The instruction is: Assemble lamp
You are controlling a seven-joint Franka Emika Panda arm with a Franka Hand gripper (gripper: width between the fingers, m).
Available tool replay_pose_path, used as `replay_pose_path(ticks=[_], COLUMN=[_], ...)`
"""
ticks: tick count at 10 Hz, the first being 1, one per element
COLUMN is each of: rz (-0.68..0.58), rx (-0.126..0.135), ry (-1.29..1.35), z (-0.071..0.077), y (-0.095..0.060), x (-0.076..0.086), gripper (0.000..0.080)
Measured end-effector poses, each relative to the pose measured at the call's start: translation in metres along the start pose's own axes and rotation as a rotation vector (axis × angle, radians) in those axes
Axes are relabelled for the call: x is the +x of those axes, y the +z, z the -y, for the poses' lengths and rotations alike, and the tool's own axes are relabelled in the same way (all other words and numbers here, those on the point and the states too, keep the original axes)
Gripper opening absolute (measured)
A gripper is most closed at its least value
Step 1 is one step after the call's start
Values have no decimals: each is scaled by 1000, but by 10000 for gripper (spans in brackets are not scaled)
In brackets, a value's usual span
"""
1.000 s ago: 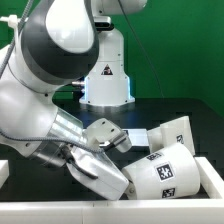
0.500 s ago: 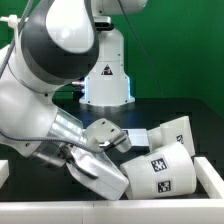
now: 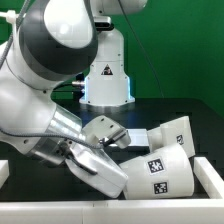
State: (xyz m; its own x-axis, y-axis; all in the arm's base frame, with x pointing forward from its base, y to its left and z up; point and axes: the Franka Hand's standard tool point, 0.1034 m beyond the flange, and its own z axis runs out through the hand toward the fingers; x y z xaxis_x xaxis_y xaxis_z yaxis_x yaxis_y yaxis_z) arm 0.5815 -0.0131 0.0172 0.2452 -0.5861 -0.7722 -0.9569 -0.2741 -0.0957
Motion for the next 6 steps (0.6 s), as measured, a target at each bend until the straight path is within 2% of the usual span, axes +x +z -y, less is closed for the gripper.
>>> replay_pose_path(ticks=[3, 4, 5, 6], rz=[-17, -85, -159, -206], rx=[23, 34, 26, -6], ry=[-59, -83, -115, -133], z=[-11, -8, -7, -3], y=[-37, -53, -71, -88], x=[8, 11, 2, -12], gripper=[48, 48, 48, 48])
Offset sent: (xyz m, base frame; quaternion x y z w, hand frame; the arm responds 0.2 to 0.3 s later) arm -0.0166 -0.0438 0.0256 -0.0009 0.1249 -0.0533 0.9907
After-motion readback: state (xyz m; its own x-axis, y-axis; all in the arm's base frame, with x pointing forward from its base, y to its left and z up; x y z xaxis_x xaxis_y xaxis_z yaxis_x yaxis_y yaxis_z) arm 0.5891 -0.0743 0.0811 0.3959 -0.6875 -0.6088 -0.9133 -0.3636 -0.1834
